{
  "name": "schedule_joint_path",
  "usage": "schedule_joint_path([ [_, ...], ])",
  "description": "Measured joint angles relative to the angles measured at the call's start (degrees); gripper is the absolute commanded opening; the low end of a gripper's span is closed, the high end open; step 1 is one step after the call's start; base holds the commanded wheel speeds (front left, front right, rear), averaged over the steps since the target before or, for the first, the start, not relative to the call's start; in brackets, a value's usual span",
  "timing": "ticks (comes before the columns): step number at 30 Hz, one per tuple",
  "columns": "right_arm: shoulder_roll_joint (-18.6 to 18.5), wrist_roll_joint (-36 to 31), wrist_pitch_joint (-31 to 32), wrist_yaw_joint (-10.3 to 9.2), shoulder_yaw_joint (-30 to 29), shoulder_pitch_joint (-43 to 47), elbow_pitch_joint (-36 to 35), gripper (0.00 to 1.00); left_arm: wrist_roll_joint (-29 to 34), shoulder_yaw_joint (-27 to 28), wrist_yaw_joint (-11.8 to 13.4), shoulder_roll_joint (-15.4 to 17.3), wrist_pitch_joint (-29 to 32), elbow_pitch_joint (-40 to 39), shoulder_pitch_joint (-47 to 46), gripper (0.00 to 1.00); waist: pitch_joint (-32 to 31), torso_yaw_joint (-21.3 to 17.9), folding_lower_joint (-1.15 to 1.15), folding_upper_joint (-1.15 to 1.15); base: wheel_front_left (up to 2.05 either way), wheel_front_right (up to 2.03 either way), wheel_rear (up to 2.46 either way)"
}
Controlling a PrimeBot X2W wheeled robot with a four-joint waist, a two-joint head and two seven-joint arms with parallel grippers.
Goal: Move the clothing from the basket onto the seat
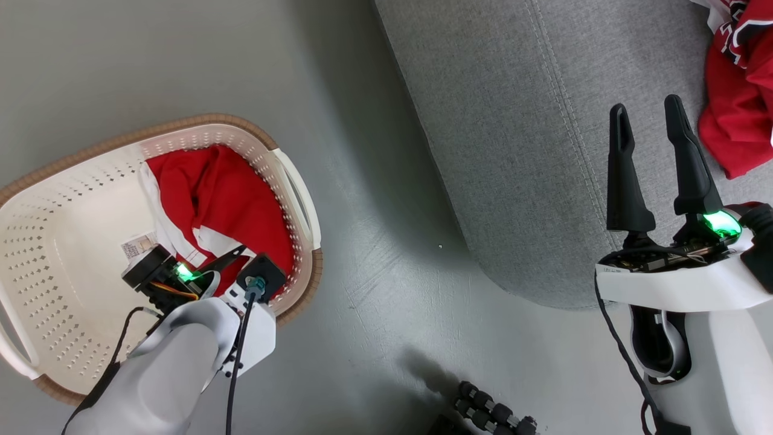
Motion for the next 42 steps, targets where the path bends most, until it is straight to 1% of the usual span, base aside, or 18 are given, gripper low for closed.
schedule_joint_path([
  [16, 0.0, 0.0, -0.5, 0.00, -0.5, 0.0, 0.3, 1.00, 1.4, -0.6, 1.9, -0.7, 1.3, 4.6, -3.1, 1.00, 2.4, 0.0, 0.00, 0.00, 0.00, 0.00, 0.00],
  [18, 0.0, 0.0, -0.5, 0.00, -0.6, 0.0, 0.2, 1.00, 1.4, -0.6, 2.5, -1.2, 1.4, 5.2, -3.5, 1.00, 2.6, 0.1, 0.00, 0.00, 0.00, 0.00, 0.00],
  [21, 0.0, 0.0, -0.5, 0.00, -0.8, 0.0, 0.2, 1.00, 1.4, -0.8, 2.5, -2.1, 1.8, 5.8, -4.1, 1.00, 3.0, 0.3, 0.00, 0.00, 0.00, 0.00, 0.00],
  [26, 0.0, -0.1, -0.5, 0.00, -1.3, 0.1, 0.2, 1.00, 2.5, -1.6, 2.5, -2.2, 1.6, 6.1, -4.8, 1.00, 3.5, 0.6, 0.00, 0.00, 0.00, 0.00, 0.00],
  [33, 0.0, -0.1, -0.5, 0.00, -1.4, 0.1, 0.0, 1.00, 4.1, -3.6, 2.3, -3.8, -0.1, 6.4, -6.7, 1.00, 4.3, 1.0, 0.00, 0.00, 0.00, 0.00, 0.00],
  [35, 0.0, -0.1, -0.5, 0.00, -1.3, 0.1, 0.0, 1.00, 4.4, -4.1, 1.9, -4.1, 0.0, 7.1, -6.8, 1.00, 4.5, 1.1, 0.00, 0.00, 0.00, 0.00, 0.00],
  [42, 0.0, -0.2, -0.6, 0.00, -1.3, 0.1, -0.1, 1.00, 5.0, -5.2, 1.9, -4.5, -0.6, 8.7, -7.3, 1.00, 4.9, 1.5, 0.00, 0.00, 0.00, 0.00, 0.00],
])
